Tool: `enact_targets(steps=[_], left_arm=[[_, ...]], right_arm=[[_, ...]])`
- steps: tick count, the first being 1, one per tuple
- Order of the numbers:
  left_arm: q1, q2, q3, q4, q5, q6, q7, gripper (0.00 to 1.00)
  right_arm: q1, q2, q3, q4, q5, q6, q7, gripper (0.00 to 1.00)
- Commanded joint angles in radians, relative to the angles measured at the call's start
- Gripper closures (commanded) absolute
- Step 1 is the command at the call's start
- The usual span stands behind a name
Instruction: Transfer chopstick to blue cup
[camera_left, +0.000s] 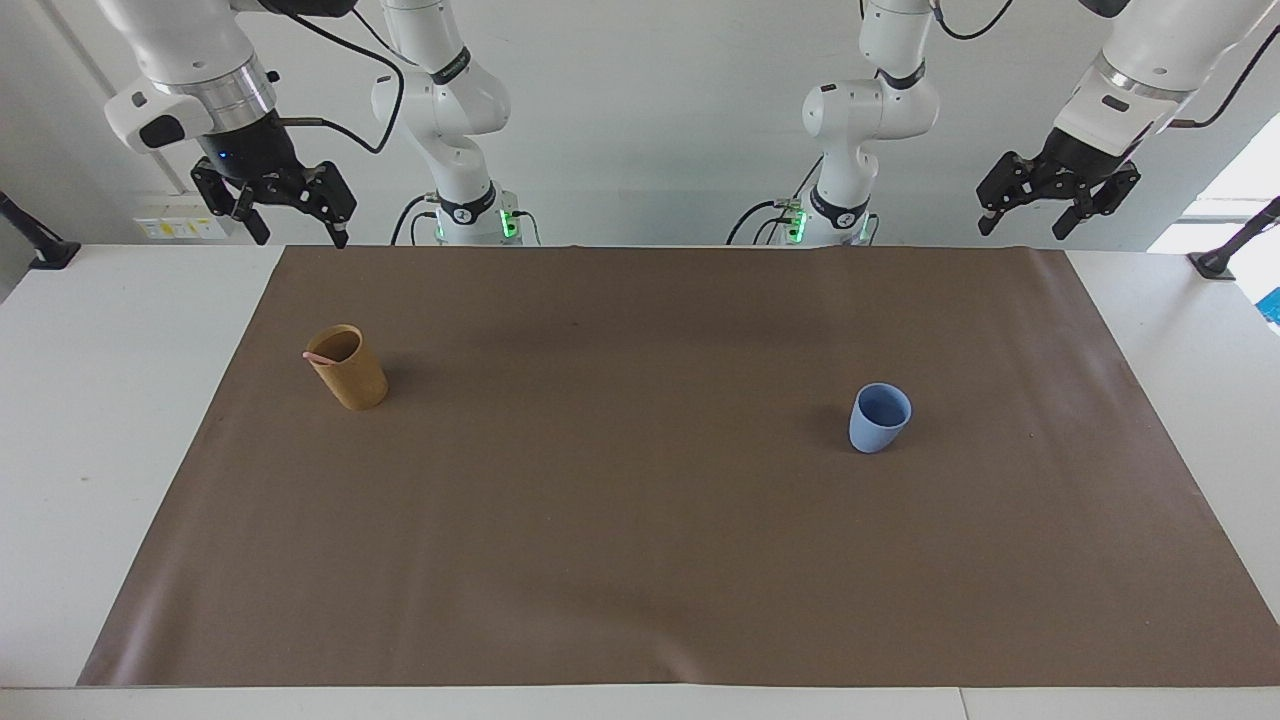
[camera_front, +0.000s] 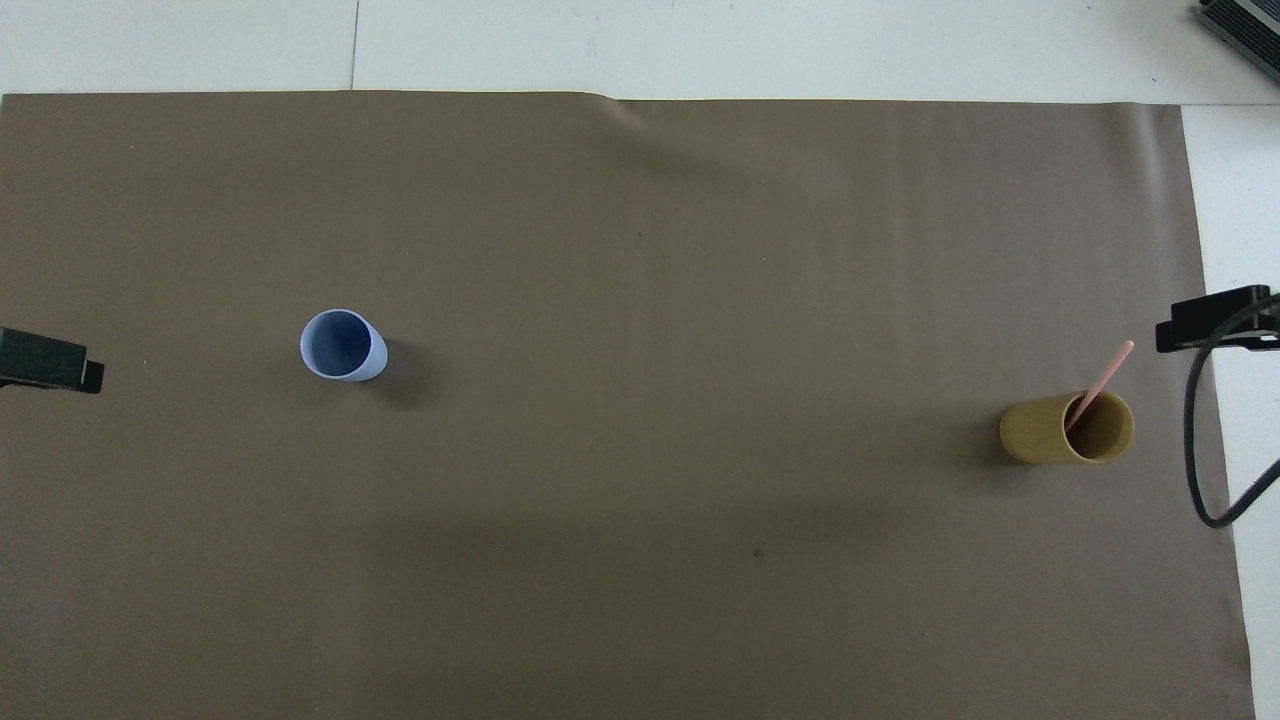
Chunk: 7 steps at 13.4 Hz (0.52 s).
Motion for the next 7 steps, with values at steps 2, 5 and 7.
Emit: enact_targets(steps=[2,5,7], left_arm=[[0.008,-0.009,0.0,-0.005,0.012,0.0,0.006,0.0],[0.01,-0.016,0.0,-0.037,0.006,0.016,-0.014,0.0],[0.026,-0.013,0.006,-0.032,0.009,0.028,-0.006,0.0]], right_arm=[[-0.009,0.001,0.003,0.006,0.006,-0.004,-0.022,0.0],[-0.008,0.001,0.003,0.006,0.006,-0.005,-0.022,0.0],[-0.005,0.001,0.003,0.006,0.007,0.007,-0.019,0.0]])
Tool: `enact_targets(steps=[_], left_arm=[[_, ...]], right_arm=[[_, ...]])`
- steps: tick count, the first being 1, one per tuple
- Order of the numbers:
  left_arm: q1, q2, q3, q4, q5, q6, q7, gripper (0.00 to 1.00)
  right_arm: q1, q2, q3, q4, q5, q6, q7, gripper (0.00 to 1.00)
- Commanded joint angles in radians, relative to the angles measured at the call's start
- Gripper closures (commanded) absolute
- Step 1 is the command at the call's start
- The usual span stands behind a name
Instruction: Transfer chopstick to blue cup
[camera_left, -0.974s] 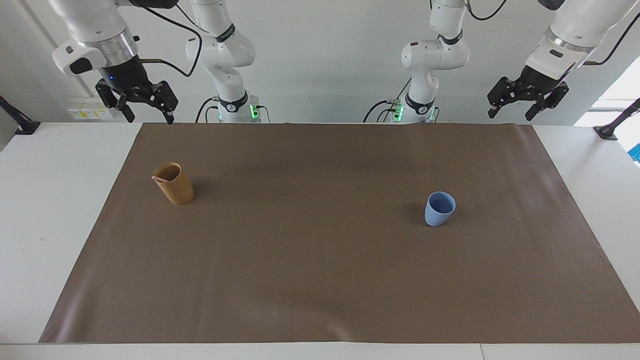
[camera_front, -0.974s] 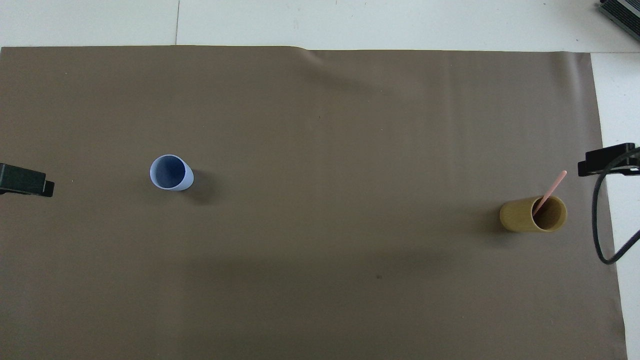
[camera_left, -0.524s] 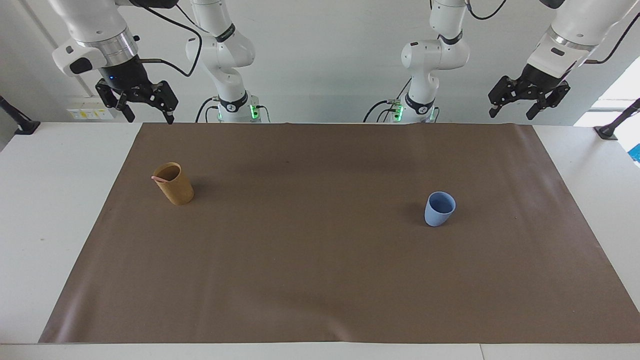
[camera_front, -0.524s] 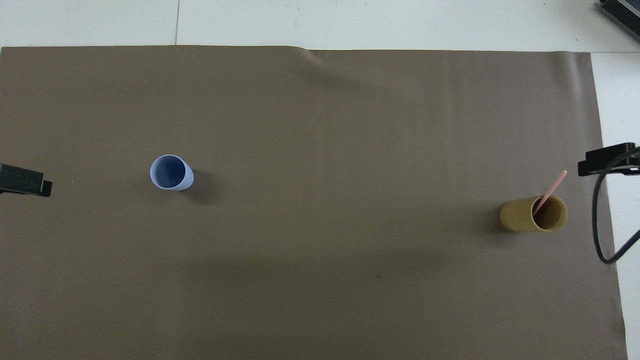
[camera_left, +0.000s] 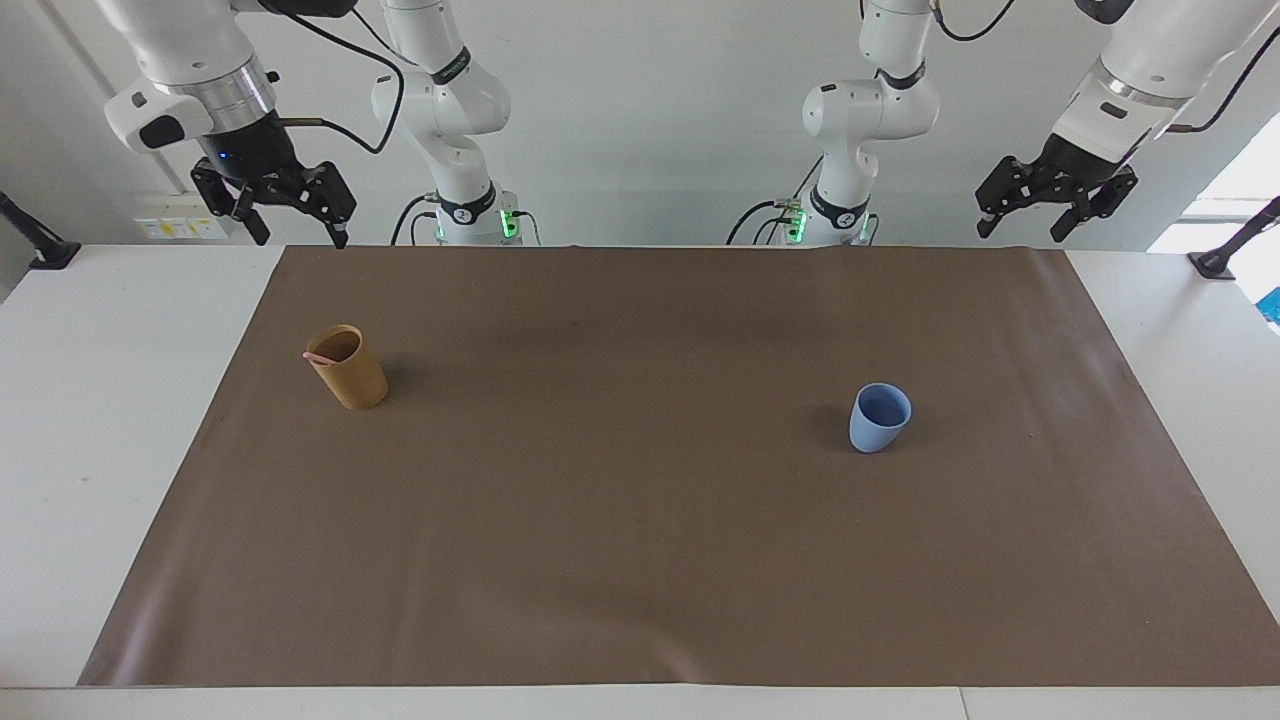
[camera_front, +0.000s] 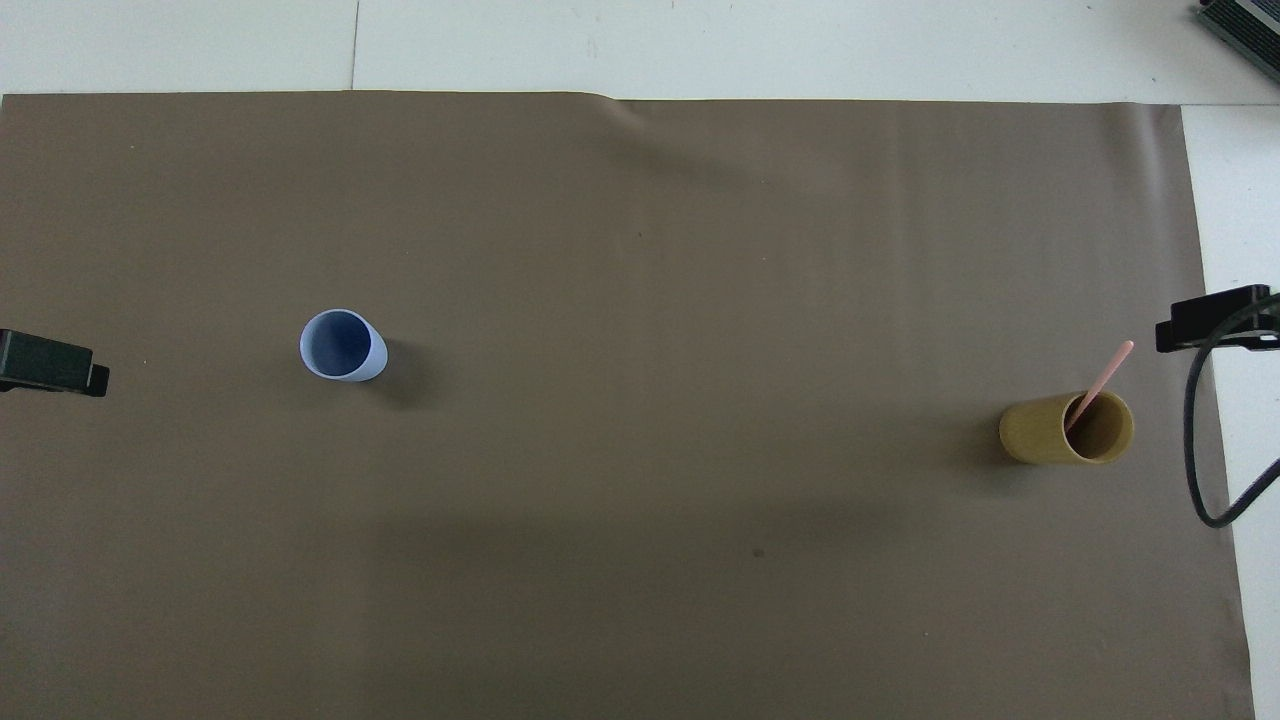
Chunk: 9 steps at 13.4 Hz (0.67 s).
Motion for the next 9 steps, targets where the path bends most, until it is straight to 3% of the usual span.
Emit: enact_targets(steps=[1,9], left_arm=[[0.028,-0.015,-0.002,-0.022,0.01,0.028,-0.002,0.0],[0.015,0.002,-0.008,-0.065,0.009,0.107,-0.02,0.0]], right_arm=[[-0.005,0.003,0.003,0.006,0.006,0.009,-0.019,0.0],[-0.018,0.036,0.001,0.011,-0.002,0.059,-0.021,0.0]])
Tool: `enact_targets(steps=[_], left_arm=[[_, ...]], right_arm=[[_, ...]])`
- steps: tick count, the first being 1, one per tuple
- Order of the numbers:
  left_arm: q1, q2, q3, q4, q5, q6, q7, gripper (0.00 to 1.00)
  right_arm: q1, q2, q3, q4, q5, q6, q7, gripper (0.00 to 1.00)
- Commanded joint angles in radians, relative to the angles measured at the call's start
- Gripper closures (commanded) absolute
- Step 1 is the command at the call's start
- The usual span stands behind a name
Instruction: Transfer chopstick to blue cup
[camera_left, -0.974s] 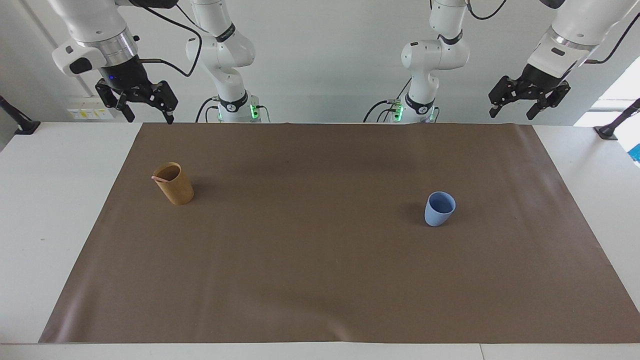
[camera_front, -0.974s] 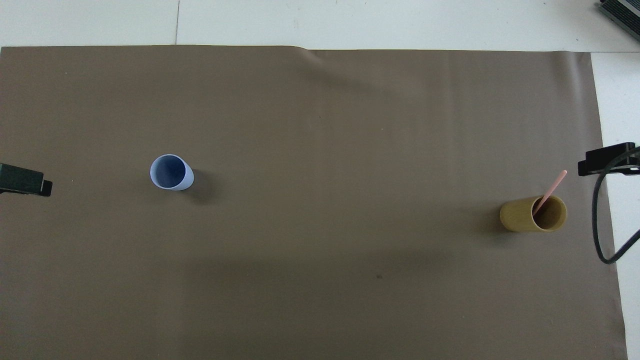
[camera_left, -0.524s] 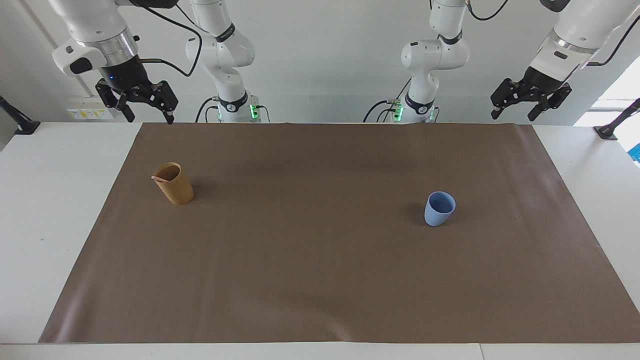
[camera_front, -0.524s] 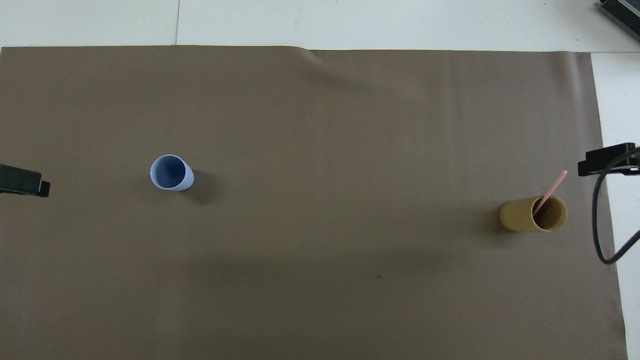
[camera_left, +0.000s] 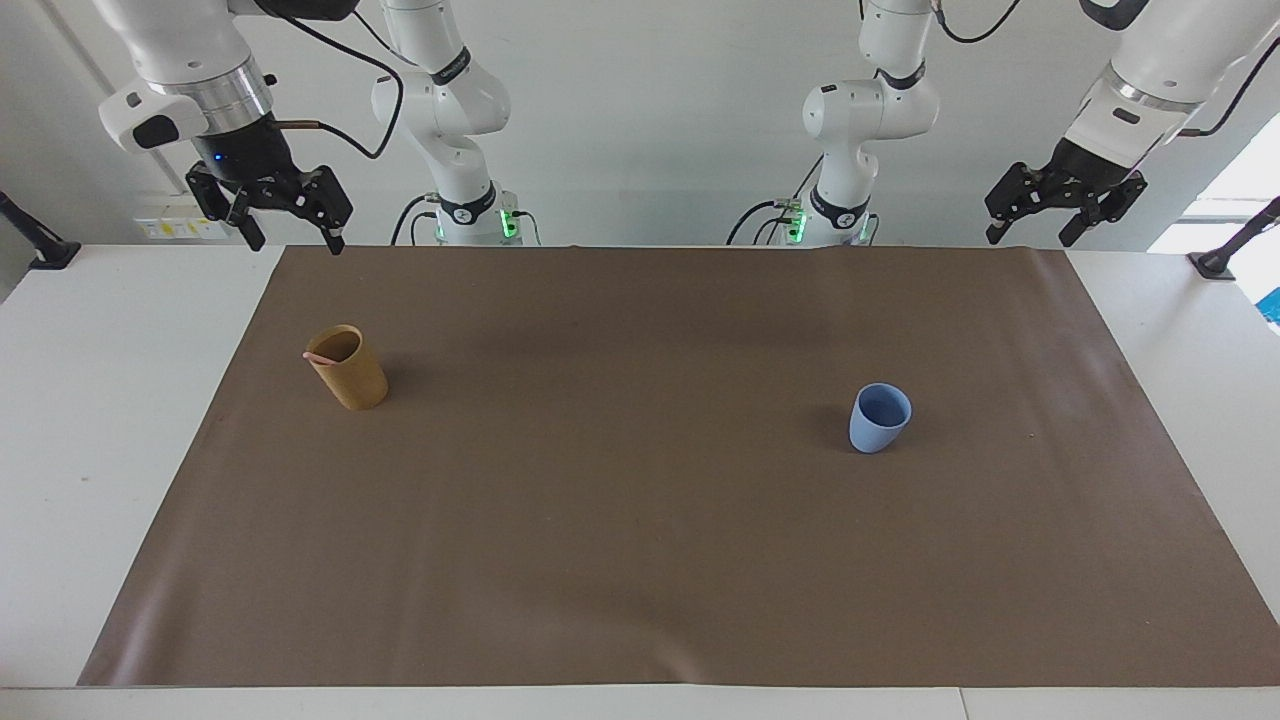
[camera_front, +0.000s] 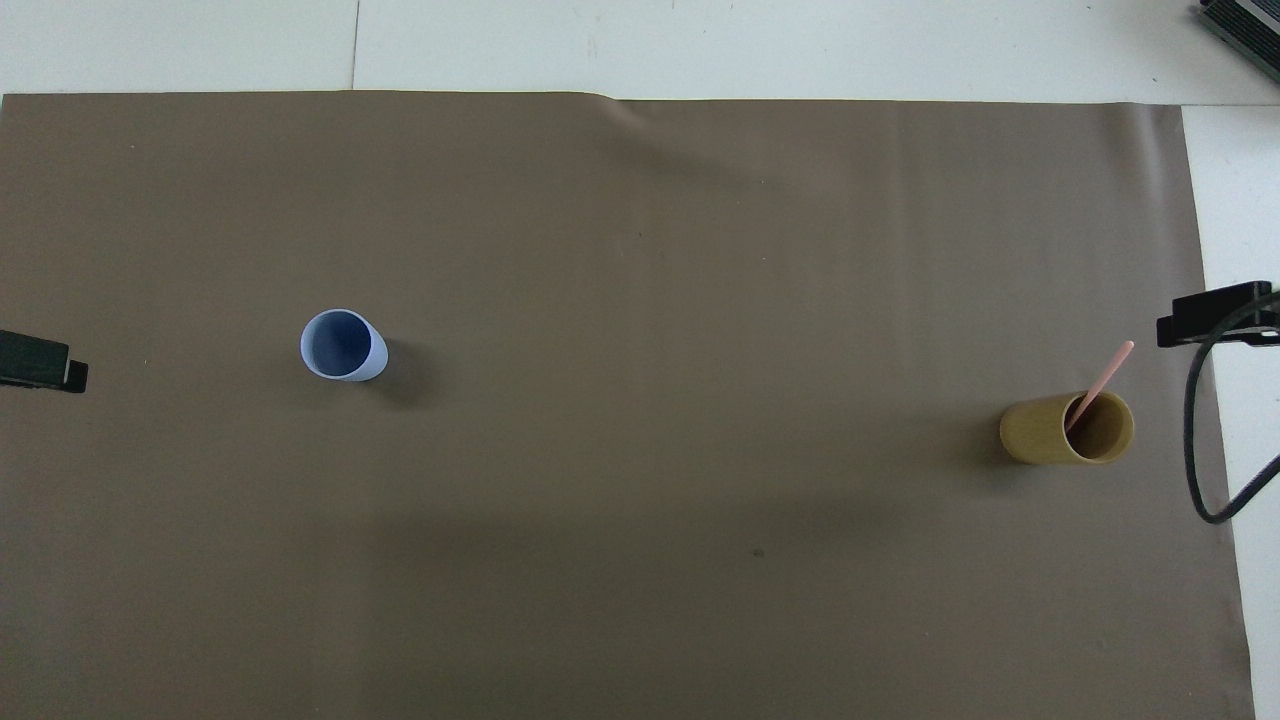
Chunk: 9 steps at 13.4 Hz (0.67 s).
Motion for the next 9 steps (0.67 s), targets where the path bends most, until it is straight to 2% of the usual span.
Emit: enact_targets(steps=[1,4,7,9], left_arm=[[-0.004,-0.003,-0.003,-0.074,0.006,0.101,-0.015,0.0],[-0.028,0.04,-0.005,-0.097,0.001,0.182,-0.044,0.0],[-0.035,0.1,-0.005,-0.119,0.001,0.28,-0.083,0.0],[-0.047,0.12,-0.005,-0.21,0.001,0.397,-0.086,0.0]], right_arm=[[-0.018,0.045,0.001,0.014,-0.006,0.022,-0.022,0.0],[-0.018,0.054,0.0,0.006,-0.006,0.093,-0.03,0.0],[-0.021,0.052,-0.004,0.0,-0.008,0.093,-0.031,0.0],[-0.02,0.045,-0.004,-0.012,-0.008,0.078,-0.025,0.0]])
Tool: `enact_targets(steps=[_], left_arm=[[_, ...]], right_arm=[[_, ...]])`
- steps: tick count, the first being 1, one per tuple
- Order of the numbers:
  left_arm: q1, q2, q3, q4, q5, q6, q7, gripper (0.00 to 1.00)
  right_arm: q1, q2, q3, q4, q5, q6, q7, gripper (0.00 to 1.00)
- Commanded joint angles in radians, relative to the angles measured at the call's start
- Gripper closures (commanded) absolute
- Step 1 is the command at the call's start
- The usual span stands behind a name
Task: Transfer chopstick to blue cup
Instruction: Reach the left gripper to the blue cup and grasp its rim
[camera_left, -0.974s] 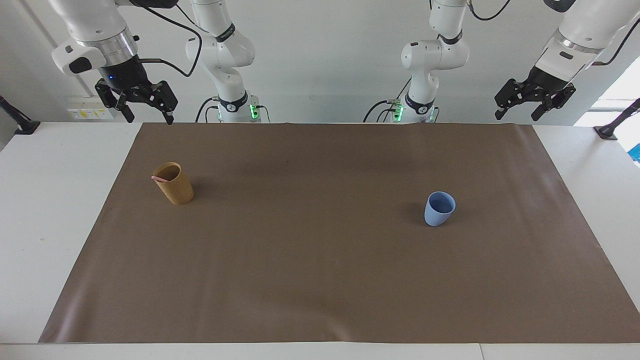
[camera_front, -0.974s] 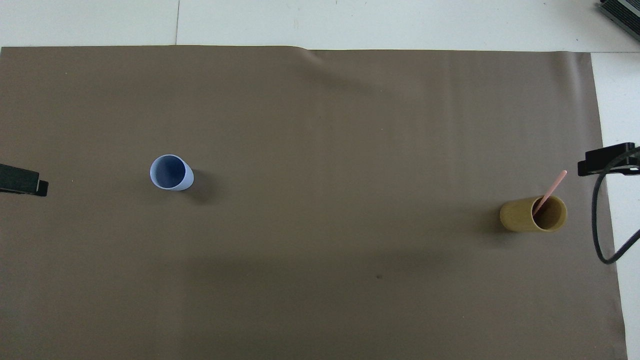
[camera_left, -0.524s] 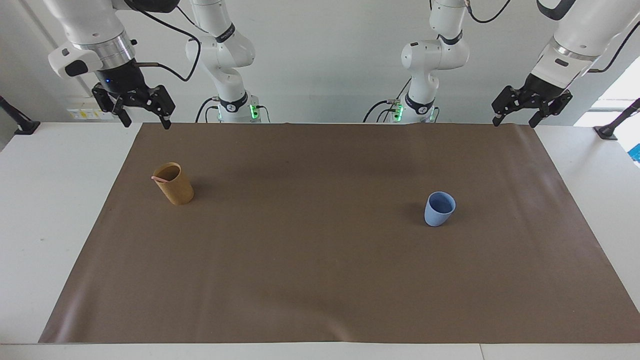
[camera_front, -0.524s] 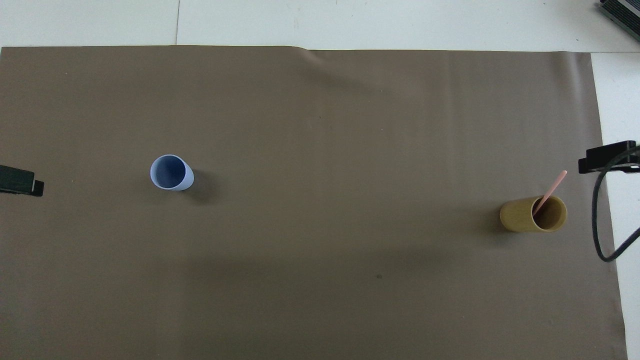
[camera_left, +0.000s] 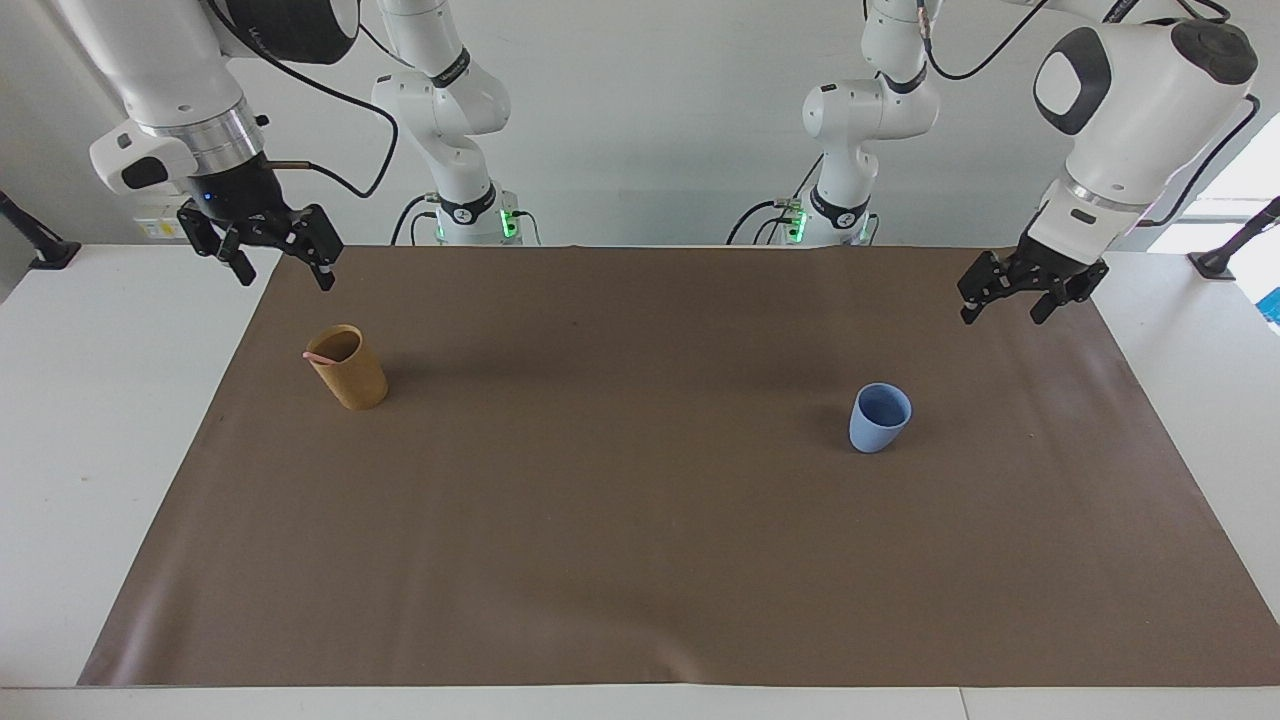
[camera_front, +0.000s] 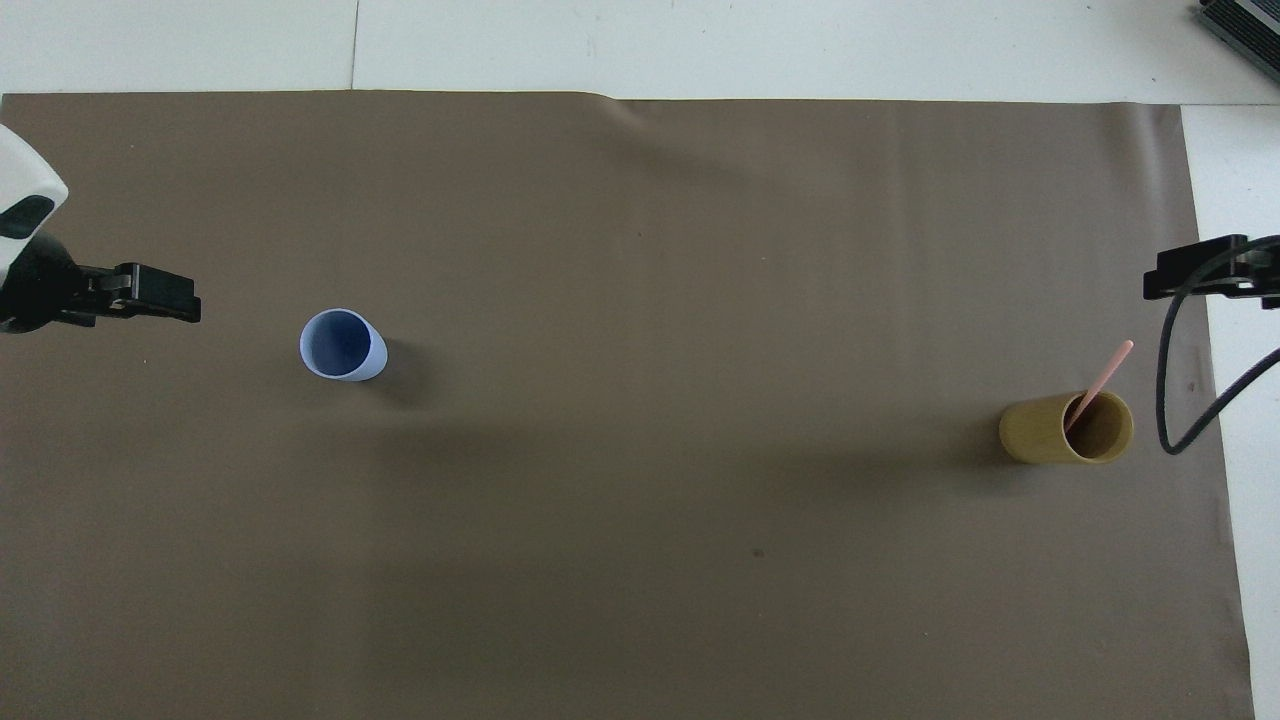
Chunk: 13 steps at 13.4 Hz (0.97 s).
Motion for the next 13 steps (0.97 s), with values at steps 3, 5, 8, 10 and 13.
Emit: enact_targets(steps=[3,5,8,10,13], left_arm=[[-0.07,0.026,0.011,-0.22,0.002,0.285,-0.059,0.0],[-0.077,0.042,0.011,-0.247,0.002,0.309,-0.065,0.0],[-0.098,0.046,0.011,-0.325,0.002,0.381,-0.067,0.0],[-0.098,0.05,0.011,-0.362,0.002,0.442,-0.064,0.0],[-0.097,0.081,0.013,-0.37,0.003,0.485,-0.061,0.0]], right_arm=[[-0.011,-0.01,0.002,-0.01,0.002,-0.005,-0.021,0.0],[-0.005,-0.01,0.002,-0.01,0.005,-0.005,-0.021,0.0],[0.004,-0.01,0.01,-0.01,0.005,-0.005,-0.021,0.0],[0.004,-0.01,0.01,-0.01,0.005,-0.005,-0.021,0.0],[0.004,-0.01,0.01,-0.01,0.005,-0.005,-0.021,0.0]])
